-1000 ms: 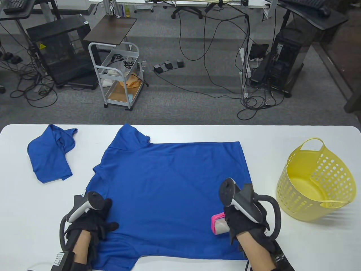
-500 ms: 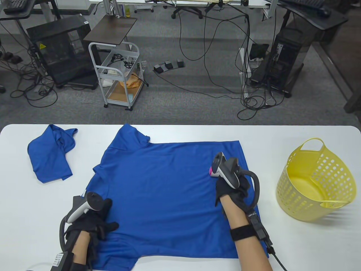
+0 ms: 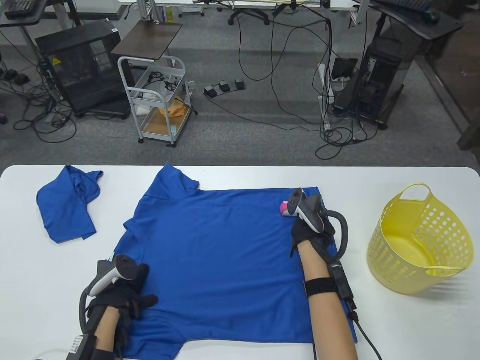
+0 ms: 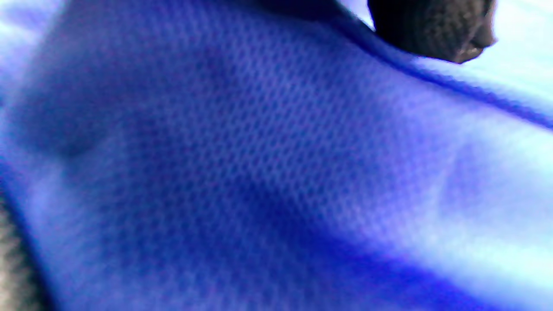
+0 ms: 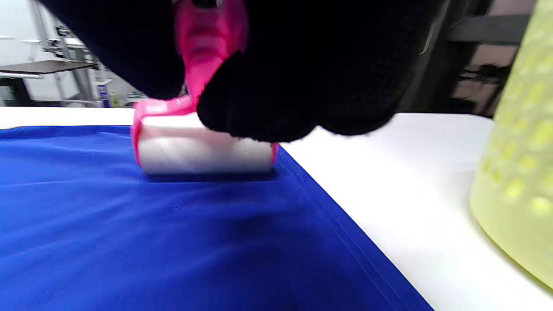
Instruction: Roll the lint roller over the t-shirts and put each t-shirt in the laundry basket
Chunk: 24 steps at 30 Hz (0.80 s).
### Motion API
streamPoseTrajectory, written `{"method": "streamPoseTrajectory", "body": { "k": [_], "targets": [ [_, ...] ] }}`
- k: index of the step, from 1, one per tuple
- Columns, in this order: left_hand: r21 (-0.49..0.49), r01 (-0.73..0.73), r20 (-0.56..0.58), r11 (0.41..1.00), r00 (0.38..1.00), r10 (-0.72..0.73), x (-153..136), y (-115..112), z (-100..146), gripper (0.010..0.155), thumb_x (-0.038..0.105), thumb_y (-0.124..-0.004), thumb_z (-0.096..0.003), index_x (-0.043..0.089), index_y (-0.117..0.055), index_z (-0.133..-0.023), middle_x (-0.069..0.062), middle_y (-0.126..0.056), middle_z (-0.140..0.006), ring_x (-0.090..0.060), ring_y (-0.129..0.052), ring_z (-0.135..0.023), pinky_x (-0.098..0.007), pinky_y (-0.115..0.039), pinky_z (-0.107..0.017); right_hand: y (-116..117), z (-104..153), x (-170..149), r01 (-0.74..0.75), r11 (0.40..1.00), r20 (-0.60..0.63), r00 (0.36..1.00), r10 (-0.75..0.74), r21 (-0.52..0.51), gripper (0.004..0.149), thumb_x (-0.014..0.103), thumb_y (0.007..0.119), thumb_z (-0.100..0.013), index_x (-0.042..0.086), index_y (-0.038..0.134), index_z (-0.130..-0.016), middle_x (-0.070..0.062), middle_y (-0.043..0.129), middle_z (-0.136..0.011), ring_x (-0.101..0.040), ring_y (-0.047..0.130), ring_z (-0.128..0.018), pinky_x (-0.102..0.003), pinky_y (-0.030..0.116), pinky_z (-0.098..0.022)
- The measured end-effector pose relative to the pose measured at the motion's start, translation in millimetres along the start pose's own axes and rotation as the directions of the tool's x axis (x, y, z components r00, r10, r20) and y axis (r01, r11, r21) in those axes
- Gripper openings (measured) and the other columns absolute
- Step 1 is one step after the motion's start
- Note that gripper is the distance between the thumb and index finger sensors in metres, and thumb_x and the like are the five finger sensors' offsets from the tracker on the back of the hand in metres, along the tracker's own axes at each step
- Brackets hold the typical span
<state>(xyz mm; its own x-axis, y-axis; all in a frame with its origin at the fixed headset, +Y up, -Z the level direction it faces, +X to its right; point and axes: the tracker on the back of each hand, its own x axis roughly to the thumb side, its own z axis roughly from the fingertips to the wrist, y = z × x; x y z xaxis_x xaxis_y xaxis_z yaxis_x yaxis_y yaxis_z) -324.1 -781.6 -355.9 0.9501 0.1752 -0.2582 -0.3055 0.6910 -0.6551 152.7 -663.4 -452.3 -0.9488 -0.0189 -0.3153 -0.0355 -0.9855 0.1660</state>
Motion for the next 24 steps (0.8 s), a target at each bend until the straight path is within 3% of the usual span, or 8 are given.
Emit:
{"method": "streamPoseTrajectory", "body": {
  "k": [4, 7, 10, 12, 15, 16, 18, 24],
  "targets": [
    [0.000, 0.007, -0.006, 1.000, 1.000, -0.007, 0.7, 0.2, -0.1, 0.092, 0.068, -0.068, -0.0433, 0.052, 0.001, -0.102, 0.009, 0.017, -0.108, -0.043, 0.018, -0.099, -0.068, -0.005, -0.069, -28.6, 57.3, -14.4, 0.009, 1.000, 0.106, 0.994, -0.011, 0.012, 0.049, 0.046, 0.077, -0.052, 0.032, 0.065, -0.098, 0.003, 0.098, -0.061, -0.013, 0.098, -0.039, -0.031, 0.090, -0.031],
    [0.005, 0.008, -0.005, 1.000, 1.000, -0.008, 0.5, -0.3, -0.3, 0.092, 0.068, -0.068, -0.0432, 0.052, 0.001, -0.103, 0.009, 0.017, -0.108, -0.042, 0.018, -0.099, -0.068, -0.005, -0.069, -43.2, 107.5, -10.7, -0.008, 0.997, 0.176, 0.984, -0.006, 0.081, 0.048, 0.047, 0.077, -0.053, 0.029, 0.069, -0.096, 0.003, 0.100, -0.057, -0.012, 0.098, -0.036, -0.030, 0.090, -0.028],
    [0.006, 0.008, -0.005, 1.000, 1.000, -0.008, 0.8, -0.7, -0.3, 0.092, 0.068, -0.067, -0.0433, 0.052, 0.001, -0.103, 0.009, 0.017, -0.108, -0.042, 0.018, -0.099, -0.068, -0.005, -0.069, -35.4, 143.9, 8.7, -0.079, 0.990, 0.270, 0.962, 0.044, 0.120, 0.047, 0.048, 0.077, -0.052, 0.026, 0.074, -0.093, 0.005, 0.102, -0.050, -0.009, 0.098, -0.029, -0.028, 0.091, -0.022],
    [0.007, 0.009, -0.003, 1.000, 1.000, -0.009, 0.6, -0.9, -0.4, 0.092, 0.068, -0.067, -0.0434, 0.052, 0.001, -0.103, 0.009, 0.017, -0.108, -0.042, 0.018, -0.099, -0.068, -0.005, -0.069, -20.7, 152.3, 23.0, -0.115, 0.986, 0.302, 0.950, 0.073, 0.123, 0.047, 0.048, 0.077, -0.052, 0.026, 0.075, -0.093, 0.005, 0.102, -0.049, -0.008, 0.098, -0.027, -0.027, 0.091, -0.021],
    [0.007, 0.008, -0.001, 1.000, 1.000, -0.008, 0.5, -1.3, -0.5, 0.092, 0.069, -0.067, -0.0436, 0.051, 0.001, -0.103, 0.009, 0.018, -0.108, -0.042, 0.019, -0.099, -0.067, -0.005, -0.069, -0.5, 144.1, 41.1, -0.147, 0.985, 0.284, 0.952, 0.116, 0.091, 0.046, 0.048, 0.074, -0.053, 0.027, 0.072, -0.094, 0.006, 0.100, -0.051, -0.008, 0.098, -0.029, -0.026, 0.091, -0.022],
    [0.006, 0.007, -0.001, 1.000, 1.000, -0.007, 0.4, -1.3, -0.4, 0.092, 0.068, -0.067, -0.0437, 0.051, 0.001, -0.103, 0.009, 0.018, -0.108, -0.042, 0.019, -0.099, -0.067, -0.005, -0.069, -1.5, 140.7, 43.2, -0.138, 0.990, 0.253, 0.959, 0.128, 0.021, 0.045, 0.048, 0.073, -0.053, 0.028, 0.073, -0.093, 0.007, 0.100, -0.050, -0.007, 0.097, -0.028, -0.025, 0.091, -0.022],
    [0.003, 0.006, 0.000, 1.000, 1.000, -0.006, 0.4, -1.3, -0.5, 0.092, 0.069, -0.067, -0.0438, 0.051, 0.002, -0.103, 0.008, 0.018, -0.108, -0.042, 0.019, -0.099, -0.067, -0.005, -0.069, -1.6, 121.4, 48.8, -0.089, 0.996, 0.210, 0.974, 0.086, 0.007, 0.045, 0.047, 0.071, -0.055, 0.027, 0.070, -0.095, 0.007, 0.099, -0.053, -0.007, 0.097, -0.031, -0.026, 0.090, -0.024],
    [-0.001, 0.006, 0.003, 1.000, 1.000, -0.006, 0.4, -1.6, -0.7, 0.092, 0.068, -0.067, -0.0439, 0.051, 0.002, -0.103, 0.008, 0.018, -0.107, -0.042, 0.019, -0.098, -0.068, -0.004, -0.068, 17.3, 24.1, 69.3, -0.004, 0.998, 0.059, 0.998, 0.000, 0.057, 0.051, 0.043, 0.070, -0.055, 0.031, 0.049, -0.101, 0.005, 0.095, -0.060, -0.011, 0.095, -0.036, -0.030, 0.088, -0.028]
  ]
}}
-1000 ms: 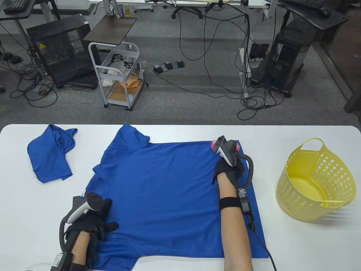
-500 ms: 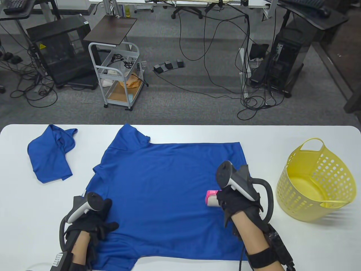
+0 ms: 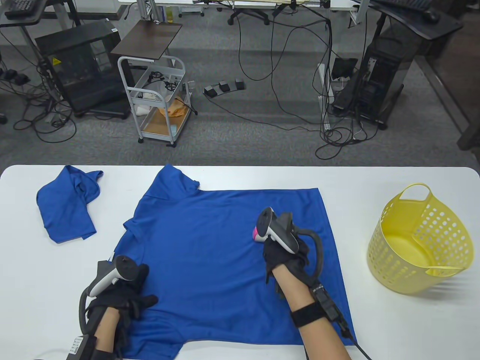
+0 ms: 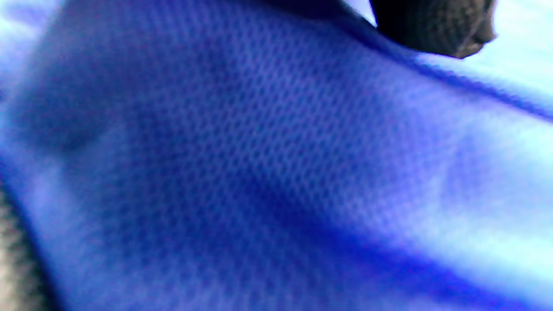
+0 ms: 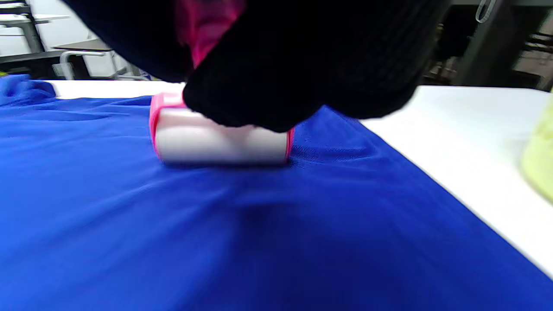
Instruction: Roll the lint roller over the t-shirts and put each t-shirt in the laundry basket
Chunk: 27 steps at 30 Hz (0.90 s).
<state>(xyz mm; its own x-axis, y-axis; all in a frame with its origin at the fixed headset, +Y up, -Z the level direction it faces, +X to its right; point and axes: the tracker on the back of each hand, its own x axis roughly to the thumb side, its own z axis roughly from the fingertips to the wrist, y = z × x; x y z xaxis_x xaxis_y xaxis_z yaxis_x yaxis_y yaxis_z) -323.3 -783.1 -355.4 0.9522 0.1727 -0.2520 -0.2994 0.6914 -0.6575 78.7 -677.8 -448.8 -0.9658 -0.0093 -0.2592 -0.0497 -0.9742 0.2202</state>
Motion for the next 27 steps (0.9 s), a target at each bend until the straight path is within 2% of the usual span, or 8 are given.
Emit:
{"method": "streamPoseTrajectory", "body": {
  "k": [4, 6, 9, 11, 16, 21, 25, 27],
  "targets": [
    [0.002, 0.000, 0.001, 1.000, 1.000, 0.000, -0.2, -0.5, 0.1, 0.092, 0.069, -0.066, -0.0439, 0.051, 0.002, -0.103, 0.008, 0.018, -0.107, -0.042, 0.019, -0.098, -0.067, -0.004, -0.068, 3.5, -50.1, 11.2, 0.030, 0.999, -0.086, 0.996, -0.031, -0.011, 0.055, 0.043, 0.071, -0.055, 0.035, 0.042, -0.101, 0.003, 0.094, -0.065, -0.015, 0.095, -0.041, -0.033, 0.088, -0.033],
    [0.004, 0.000, 0.001, 1.000, 1.000, 0.000, -0.3, -0.8, 0.1, 0.092, 0.069, -0.066, -0.0439, 0.051, 0.002, -0.103, 0.008, 0.018, -0.107, -0.042, 0.019, -0.098, -0.067, -0.004, -0.068, 7.6, -61.5, 14.7, 0.029, 1.000, -0.098, 0.995, -0.029, 0.004, 0.058, 0.043, 0.072, -0.055, 0.037, 0.038, -0.101, 0.003, 0.093, -0.069, -0.016, 0.095, -0.045, -0.034, 0.087, -0.036],
    [0.003, 0.000, 0.001, 1.000, 1.000, 0.000, -0.4, -0.9, 0.0, 0.092, 0.069, -0.066, -0.0440, 0.051, 0.002, -0.103, 0.008, 0.018, -0.107, -0.042, 0.020, -0.098, -0.067, -0.004, -0.068, 8.6, -56.6, 12.7, -0.009, 1.000, -0.101, 0.995, 0.007, -0.016, 0.059, 0.044, 0.072, -0.054, 0.040, 0.036, -0.101, 0.004, 0.092, -0.071, -0.015, 0.095, -0.047, -0.033, 0.088, -0.038],
    [-0.001, 0.000, 0.001, 1.000, 1.000, 0.000, -0.2, -0.7, -0.2, 0.092, 0.069, -0.066, -0.0440, 0.051, 0.003, -0.102, 0.008, 0.019, -0.107, -0.042, 0.020, -0.098, -0.067, -0.004, -0.068, 2.0, -39.8, 8.0, -0.031, 0.999, -0.052, 0.998, 0.029, -0.044, 0.058, 0.044, 0.073, -0.053, 0.038, 0.041, -0.101, 0.004, 0.094, -0.069, -0.014, 0.097, -0.045, -0.033, 0.089, -0.036],
    [-0.004, 0.005, -0.004, 1.000, 1.000, -0.005, 0.2, -0.4, 0.0, 0.092, 0.069, -0.066, -0.0440, 0.050, 0.003, -0.102, 0.008, 0.019, -0.107, -0.042, 0.019, -0.098, -0.068, -0.005, -0.068, -14.1, 34.9, -8.2, -0.044, 0.999, 0.085, 0.995, 0.046, -0.030, 0.052, 0.046, 0.073, -0.053, 0.033, 0.055, -0.100, 0.003, 0.097, -0.065, -0.014, 0.098, -0.043, -0.033, 0.090, -0.034],
    [0.008, 0.016, -0.009, 1.000, 1.000, -0.016, 1.4, -0.9, 0.3, 0.092, 0.069, -0.065, -0.0439, 0.050, 0.003, -0.103, 0.007, 0.018, -0.108, -0.042, 0.018, -0.099, -0.068, -0.006, -0.069, -24.5, 120.7, -17.0, 0.017, 0.996, 0.264, 0.964, -0.040, 0.086, 0.049, 0.048, 0.072, -0.054, 0.025, 0.068, -0.097, 0.005, 0.101, -0.055, -0.009, 0.099, -0.032, -0.028, 0.091, -0.025],
    [0.007, 0.014, -0.006, 1.000, 1.000, -0.014, 1.3, -1.0, 0.0, 0.092, 0.069, -0.065, -0.0440, 0.050, 0.003, -0.103, 0.007, 0.018, -0.108, -0.042, 0.018, -0.099, -0.068, -0.005, -0.069, -9.2, 141.0, -1.2, -0.056, 0.991, 0.325, 0.945, 0.012, 0.124, 0.048, 0.048, 0.073, -0.054, 0.023, 0.073, -0.095, 0.006, 0.102, -0.050, -0.007, 0.100, -0.027, -0.026, 0.092, -0.021],
    [0.007, 0.015, -0.005, 1.000, 1.000, -0.015, 1.3, -1.2, -0.1, 0.092, 0.069, -0.065, -0.0440, 0.050, 0.003, -0.103, 0.007, 0.018, -0.108, -0.042, 0.018, -0.099, -0.068, -0.005, -0.069, -7.9, 137.9, 6.6, -0.042, 0.998, 0.294, 0.955, 0.029, 0.038, 0.048, 0.048, 0.072, -0.054, 0.023, 0.073, -0.094, 0.008, 0.101, -0.049, -0.006, 0.099, -0.026, -0.025, 0.092, -0.020]
  ]
}}
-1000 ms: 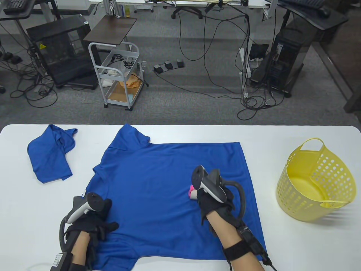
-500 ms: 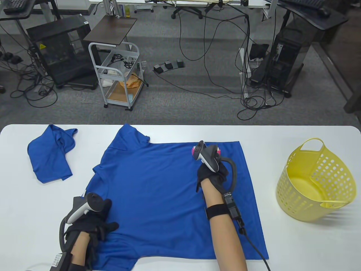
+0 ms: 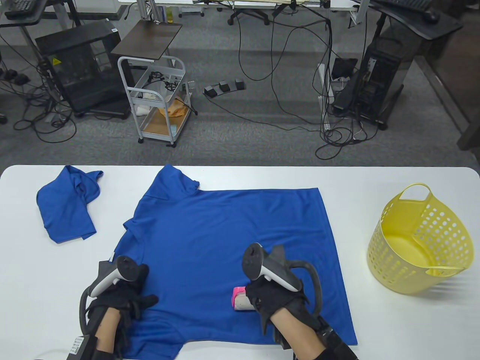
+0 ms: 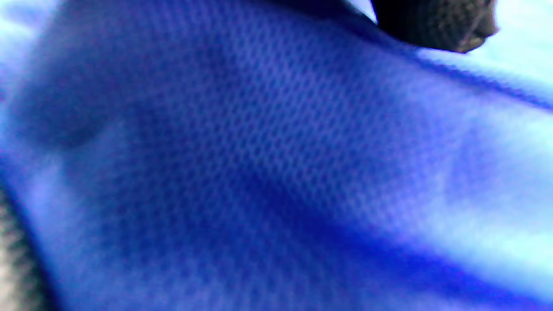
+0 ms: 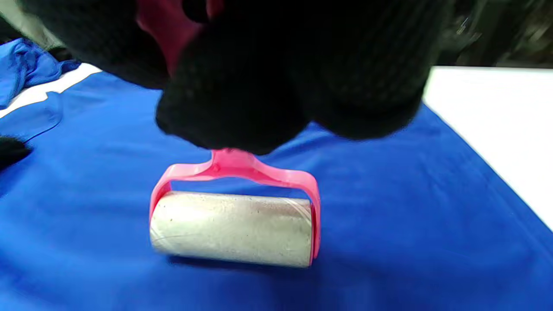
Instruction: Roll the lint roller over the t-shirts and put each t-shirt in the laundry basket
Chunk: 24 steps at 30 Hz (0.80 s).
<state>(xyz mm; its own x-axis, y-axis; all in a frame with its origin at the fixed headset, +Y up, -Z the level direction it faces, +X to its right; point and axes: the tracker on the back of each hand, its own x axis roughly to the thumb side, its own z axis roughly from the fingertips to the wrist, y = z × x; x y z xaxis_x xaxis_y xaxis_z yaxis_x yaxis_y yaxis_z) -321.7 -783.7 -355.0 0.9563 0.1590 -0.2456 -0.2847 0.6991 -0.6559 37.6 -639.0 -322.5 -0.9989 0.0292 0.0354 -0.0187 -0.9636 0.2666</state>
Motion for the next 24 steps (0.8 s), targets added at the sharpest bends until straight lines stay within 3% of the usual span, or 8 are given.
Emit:
{"method": "streamPoseTrajectory", "body": {
  "k": [4, 8, 11, 14, 18, 21, 24],
  "targets": [
    [-0.003, -0.001, 0.002, 1.000, 1.000, 0.001, 0.1, 0.1, -0.2, 0.091, 0.068, -0.065, -0.0441, 0.050, 0.003, -0.103, 0.007, 0.018, -0.107, -0.043, 0.018, -0.099, -0.068, -0.005, -0.069, 0.7, -46.7, 6.6, -0.008, 0.995, -0.107, 0.994, -0.002, -0.100, 0.048, 0.047, 0.069, -0.055, 0.024, 0.067, -0.097, 0.007, 0.099, -0.054, -0.007, 0.098, -0.031, -0.026, 0.091, -0.024],
    [-0.003, -0.001, 0.003, 1.000, 1.000, 0.001, 0.1, -0.1, -0.2, 0.092, 0.069, -0.065, -0.0442, 0.050, 0.003, -0.103, 0.007, 0.018, -0.107, -0.043, 0.019, -0.099, -0.068, -0.005, -0.069, 12.3, -114.6, 6.3, -0.005, 0.999, -0.208, 0.978, -0.005, -0.052, 0.054, 0.045, 0.069, -0.056, 0.028, 0.048, -0.102, 0.005, 0.096, -0.061, -0.011, 0.096, -0.036, -0.029, 0.089, -0.029],
    [-0.004, -0.003, 0.003, 1.000, 1.000, 0.003, 0.1, -0.3, -0.2, 0.091, 0.069, -0.065, -0.0442, 0.050, 0.003, -0.103, 0.007, 0.019, -0.107, -0.042, 0.019, -0.098, -0.067, -0.005, -0.069, 15.8, -169.3, 3.8, 0.028, 0.993, -0.249, 0.967, -0.056, -0.114, 0.057, 0.043, 0.071, -0.055, 0.030, 0.043, -0.102, 0.003, 0.095, -0.064, -0.014, 0.096, -0.040, -0.032, 0.089, -0.033],
    [-0.004, -0.004, 0.003, 1.000, 1.000, 0.004, 0.0, -0.4, -0.1, 0.091, 0.069, -0.065, -0.0443, 0.050, 0.003, -0.103, 0.007, 0.019, -0.107, -0.042, 0.019, -0.098, -0.067, -0.005, -0.069, 17.0, -198.5, -0.1, 0.033, 0.997, -0.311, 0.949, -0.055, -0.076, 0.061, 0.042, 0.072, -0.055, 0.035, 0.034, -0.103, 0.003, 0.092, -0.072, -0.015, 0.095, -0.047, -0.033, 0.088, -0.038],
    [-0.004, -0.004, 0.005, 1.000, 1.000, 0.004, -0.1, -0.6, -0.1, 0.092, 0.069, -0.064, -0.0443, 0.049, 0.004, -0.103, 0.007, 0.019, -0.107, -0.042, 0.019, -0.098, -0.068, -0.004, -0.068, 14.0, -192.2, 2.1, 0.038, 0.997, -0.315, 0.947, -0.055, -0.060, 0.064, 0.042, 0.074, -0.053, 0.036, 0.034, -0.102, 0.003, 0.093, -0.071, -0.008, 0.094, -0.036, -0.028, 0.089, -0.029],
    [-0.005, -0.004, 0.006, 1.000, 1.000, 0.005, -0.2, -0.4, -0.3, 0.091, 0.069, -0.065, -0.0444, 0.050, 0.003, -0.103, 0.007, 0.019, -0.107, -0.042, 0.019, -0.098, -0.067, -0.005, -0.069, 4.2, -159.6, 0.4, 0.031, 0.998, -0.218, 0.975, -0.043, -0.058, 0.060, 0.045, 0.074, -0.052, 0.033, 0.043, -0.102, 0.007, 0.095, -0.063, -0.004, 0.095, -0.030, -0.025, 0.090, -0.024],
    [-0.008, -0.001, 0.002, 1.000, 1.000, 0.002, -0.1, -0.1, -0.1, 0.092, 0.068, -0.065, -0.0443, 0.049, 0.004, -0.103, 0.007, 0.019, -0.107, -0.043, 0.019, -0.098, -0.068, -0.005, -0.069, -2.1, -100.7, -2.7, 0.131, 0.991, -0.104, 0.986, -0.130, 0.007, 0.056, 0.046, 0.074, -0.053, 0.027, 0.053, -0.101, 0.006, 0.098, -0.056, -0.004, 0.095, -0.024, -0.025, 0.090, -0.020]
  ]
}}
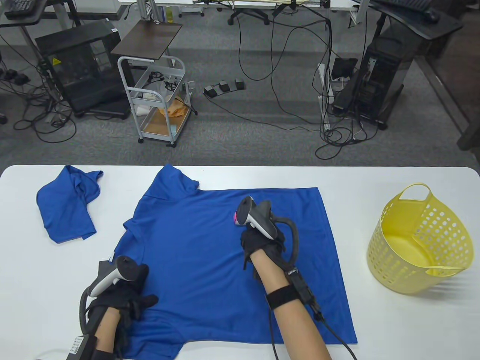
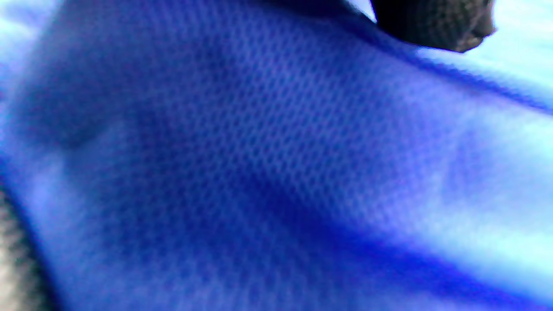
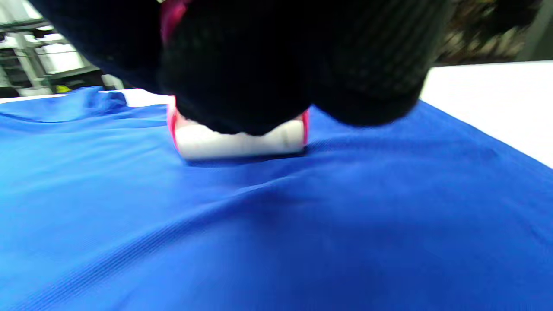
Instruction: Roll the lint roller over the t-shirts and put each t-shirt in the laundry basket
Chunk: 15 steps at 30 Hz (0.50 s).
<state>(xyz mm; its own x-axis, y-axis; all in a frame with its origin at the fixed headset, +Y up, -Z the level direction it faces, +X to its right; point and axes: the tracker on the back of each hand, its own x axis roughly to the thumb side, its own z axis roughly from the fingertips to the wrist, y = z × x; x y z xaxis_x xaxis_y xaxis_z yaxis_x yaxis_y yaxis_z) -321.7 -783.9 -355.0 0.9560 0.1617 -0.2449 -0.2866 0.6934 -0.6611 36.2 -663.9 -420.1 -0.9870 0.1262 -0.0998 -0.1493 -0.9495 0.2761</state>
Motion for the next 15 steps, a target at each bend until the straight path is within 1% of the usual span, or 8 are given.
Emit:
{"method": "streamPoseTrajectory", "body": {
  "k": [2, 3, 6, 8, 10, 12, 14, 15],
  "targets": [
    [0.001, 0.000, 0.001, 1.000, 1.000, 0.000, -0.1, -0.1, -0.1, 0.092, 0.068, -0.065, -0.0443, 0.049, 0.004, -0.103, 0.007, 0.019, -0.107, -0.043, 0.019, -0.098, -0.068, -0.005, -0.069, -0.2, 31.2, -2.0, -0.009, 0.999, 0.059, 0.998, 0.006, 0.050, 0.056, 0.047, 0.074, -0.053, 0.024, 0.057, -0.101, 0.007, 0.099, -0.053, -0.003, 0.095, -0.022, -0.023, 0.090, -0.018],
    [0.003, 0.001, 0.002, 1.000, 1.000, -0.001, -0.1, -0.2, -0.1, 0.092, 0.069, -0.064, -0.0443, 0.049, 0.004, -0.103, 0.007, 0.019, -0.107, -0.043, 0.019, -0.098, -0.068, -0.005, -0.069, 2.0, 55.5, -2.8, -0.035, 0.995, 0.116, 0.993, 0.024, 0.089, 0.056, 0.048, 0.074, -0.053, 0.023, 0.059, -0.100, 0.008, 0.099, -0.052, -0.002, 0.095, -0.021, -0.022, 0.090, -0.017],
    [0.006, 0.002, 0.000, 1.000, 1.000, -0.002, 0.1, -0.3, 0.0, 0.091, 0.068, -0.064, -0.0443, 0.049, 0.003, -0.103, 0.007, 0.018, -0.107, -0.043, 0.018, -0.099, -0.067, -0.005, -0.069, 12.3, 106.4, -4.3, -0.069, 0.990, 0.221, 0.974, 0.040, 0.125, 0.056, 0.049, 0.073, -0.053, 0.017, 0.065, -0.098, 0.009, 0.101, -0.046, 0.000, 0.096, -0.016, -0.020, 0.091, -0.012],
    [0.007, 0.003, -0.001, 1.000, 1.000, -0.003, 0.0, -0.3, -0.1, 0.091, 0.068, -0.064, -0.0443, 0.049, 0.003, -0.103, 0.007, 0.018, -0.107, -0.043, 0.018, -0.099, -0.067, -0.005, -0.069, 15.5, 123.0, -3.5, -0.073, 0.990, 0.250, 0.967, 0.040, 0.123, 0.055, 0.049, 0.073, -0.053, 0.015, 0.069, -0.096, 0.009, 0.102, -0.044, 0.001, 0.096, -0.014, -0.020, 0.091, -0.011],
    [0.006, 0.002, 0.001, 1.000, 1.000, -0.002, -0.2, -0.4, -0.1, 0.091, 0.069, -0.064, -0.0443, 0.049, 0.004, -0.103, 0.007, 0.019, -0.107, -0.042, 0.019, -0.099, -0.067, -0.005, -0.069, 15.8, 126.6, -1.1, -0.076, 0.990, 0.258, 0.965, 0.043, 0.119, 0.055, 0.049, 0.073, -0.053, 0.014, 0.070, -0.095, 0.009, 0.103, -0.042, 0.001, 0.096, -0.012, -0.020, 0.091, -0.009],
    [0.007, 0.002, 0.003, 1.000, 1.000, -0.002, -0.2, -0.5, -0.1, 0.091, 0.069, -0.064, -0.0443, 0.049, 0.004, -0.103, 0.007, 0.019, -0.107, -0.042, 0.019, -0.099, -0.067, -0.005, -0.069, 15.0, 115.0, 4.2, -0.075, 0.993, 0.224, 0.973, 0.054, 0.088, 0.054, 0.048, 0.072, -0.054, 0.016, 0.070, -0.096, 0.008, 0.102, -0.044, 0.000, 0.096, -0.014, -0.020, 0.091, -0.011],
    [0.005, 0.002, 0.003, 1.000, 1.000, -0.002, -0.2, -0.4, -0.3, 0.091, 0.069, -0.064, -0.0445, 0.049, 0.004, -0.103, 0.006, 0.019, -0.107, -0.042, 0.019, -0.098, -0.067, -0.005, -0.069, 11.9, 90.2, 8.8, -0.072, 0.996, 0.167, 0.984, 0.063, 0.047, 0.053, 0.049, 0.069, -0.054, 0.019, 0.065, -0.098, 0.009, 0.100, -0.048, 0.000, 0.095, -0.018, -0.021, 0.091, -0.015],
    [0.003, 0.001, 0.003, 1.000, 1.000, -0.001, -0.1, -0.4, -0.2, 0.091, 0.068, -0.064, -0.0445, 0.049, 0.004, -0.103, 0.007, 0.019, -0.107, -0.043, 0.019, -0.098, -0.067, -0.005, -0.069, 11.7, 71.1, 11.7, -0.052, 0.998, 0.124, 0.991, 0.048, 0.028, 0.053, 0.048, 0.069, -0.055, 0.020, 0.063, -0.099, 0.009, 0.099, -0.050, -0.001, 0.095, -0.020, -0.022, 0.090, -0.016]
  ]
}}
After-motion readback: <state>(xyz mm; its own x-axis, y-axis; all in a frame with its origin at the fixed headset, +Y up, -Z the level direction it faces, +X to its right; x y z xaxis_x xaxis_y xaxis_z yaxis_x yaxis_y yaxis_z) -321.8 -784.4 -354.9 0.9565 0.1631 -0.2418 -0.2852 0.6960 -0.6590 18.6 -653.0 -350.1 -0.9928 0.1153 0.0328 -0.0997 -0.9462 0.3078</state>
